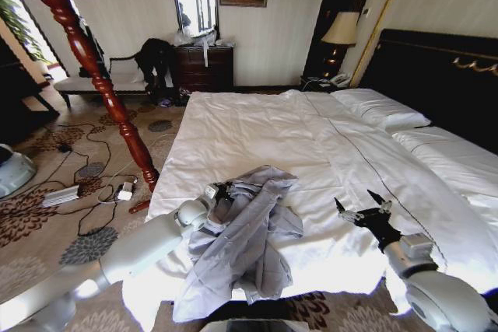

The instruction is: Pick up the clothes from the bed and hang them on the clothes hanger.

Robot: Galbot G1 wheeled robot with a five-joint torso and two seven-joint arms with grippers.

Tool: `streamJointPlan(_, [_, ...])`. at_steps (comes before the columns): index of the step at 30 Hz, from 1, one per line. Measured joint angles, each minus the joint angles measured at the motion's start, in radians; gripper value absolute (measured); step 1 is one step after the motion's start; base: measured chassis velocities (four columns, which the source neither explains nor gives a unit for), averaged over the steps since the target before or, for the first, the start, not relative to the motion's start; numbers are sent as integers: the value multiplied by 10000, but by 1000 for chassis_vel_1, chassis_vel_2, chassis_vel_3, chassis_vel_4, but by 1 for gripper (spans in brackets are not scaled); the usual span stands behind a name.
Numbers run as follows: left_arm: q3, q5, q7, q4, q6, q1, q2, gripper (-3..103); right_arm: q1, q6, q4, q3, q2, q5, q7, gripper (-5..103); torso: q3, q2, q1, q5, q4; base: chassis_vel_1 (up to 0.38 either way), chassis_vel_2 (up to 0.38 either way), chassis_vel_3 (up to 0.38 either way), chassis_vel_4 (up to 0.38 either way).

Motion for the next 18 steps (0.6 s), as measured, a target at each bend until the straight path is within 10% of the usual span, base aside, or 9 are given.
streamJointPlan(18, [76, -4198, -360, -52, 1056, -6747, -71, 0, 353, -63, 341, 149, 1, 234, -14, 100, 1, 0, 0, -2, 2, 0, 0, 0, 0])
